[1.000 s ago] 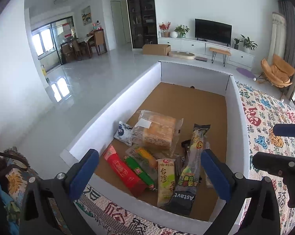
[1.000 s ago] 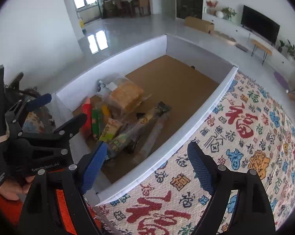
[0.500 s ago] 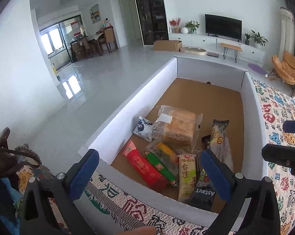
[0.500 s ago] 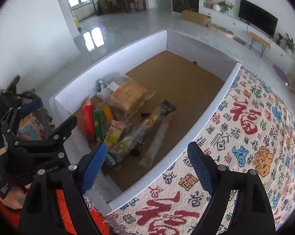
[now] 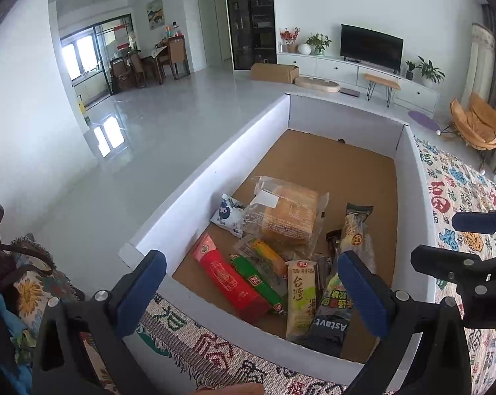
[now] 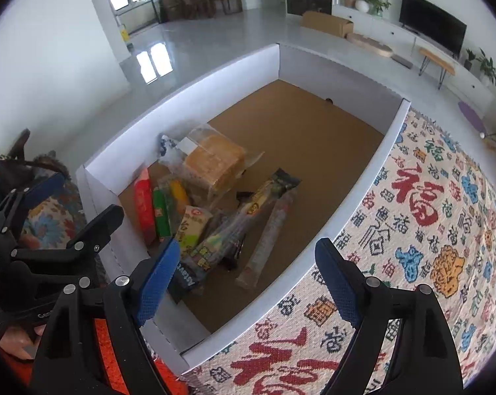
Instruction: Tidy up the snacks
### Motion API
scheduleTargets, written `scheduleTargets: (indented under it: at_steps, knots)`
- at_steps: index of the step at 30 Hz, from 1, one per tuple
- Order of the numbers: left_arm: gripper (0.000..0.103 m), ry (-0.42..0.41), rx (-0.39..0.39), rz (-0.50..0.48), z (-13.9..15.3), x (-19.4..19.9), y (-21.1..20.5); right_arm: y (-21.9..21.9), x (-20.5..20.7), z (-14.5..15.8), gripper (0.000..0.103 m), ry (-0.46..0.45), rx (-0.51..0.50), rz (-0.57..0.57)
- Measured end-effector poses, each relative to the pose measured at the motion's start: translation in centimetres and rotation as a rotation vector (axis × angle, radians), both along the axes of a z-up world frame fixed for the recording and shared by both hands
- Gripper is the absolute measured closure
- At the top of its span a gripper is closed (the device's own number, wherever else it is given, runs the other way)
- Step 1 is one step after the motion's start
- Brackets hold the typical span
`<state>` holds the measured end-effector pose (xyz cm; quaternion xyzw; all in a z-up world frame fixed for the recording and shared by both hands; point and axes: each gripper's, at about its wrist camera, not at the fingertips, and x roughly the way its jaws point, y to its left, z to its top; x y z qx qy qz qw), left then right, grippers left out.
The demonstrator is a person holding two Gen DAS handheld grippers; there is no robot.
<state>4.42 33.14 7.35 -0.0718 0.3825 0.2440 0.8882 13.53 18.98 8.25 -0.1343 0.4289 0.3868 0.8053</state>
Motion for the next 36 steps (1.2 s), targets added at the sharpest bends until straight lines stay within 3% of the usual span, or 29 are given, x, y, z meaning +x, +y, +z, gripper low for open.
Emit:
scheduleTargets:
  at_steps: [10,36]
  knots:
    - [0.000,0.013,0.008,0.029,-0.8,0.5,0.8,0.8,0.5,-0.9,0.016,0.014,-0.010,0.009]
    - [0.000,0.031,-0.076,0.034,-2.1,0.6,2.8,2.1,0.4,-1.9,0.016,0.015,-0.054,0.015]
